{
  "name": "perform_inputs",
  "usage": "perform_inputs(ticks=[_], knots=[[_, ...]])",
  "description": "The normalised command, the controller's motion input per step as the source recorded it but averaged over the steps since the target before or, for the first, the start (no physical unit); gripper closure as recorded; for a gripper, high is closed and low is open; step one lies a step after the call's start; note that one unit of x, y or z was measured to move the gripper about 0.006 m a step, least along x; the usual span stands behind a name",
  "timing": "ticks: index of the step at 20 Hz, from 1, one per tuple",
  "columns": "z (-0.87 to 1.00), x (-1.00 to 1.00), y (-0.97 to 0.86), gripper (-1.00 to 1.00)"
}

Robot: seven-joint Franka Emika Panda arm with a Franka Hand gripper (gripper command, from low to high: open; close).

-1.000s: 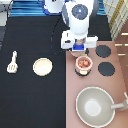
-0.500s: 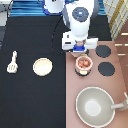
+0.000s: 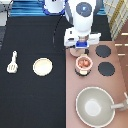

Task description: Take the lid off the pot, put the pot on the plate, and use the tool to push the pot to the front of the table.

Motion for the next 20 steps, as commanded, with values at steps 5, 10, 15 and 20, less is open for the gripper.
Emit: perform_inputs(ticks=[5, 10, 15, 20], knots=[[0.92, 0.66, -0.03, -1.0], [0.82, 0.81, -0.04, -1.0], [0.72, 0.87, -0.07, -1.0], [0.28, 0.83, -0.26, -1.0]])
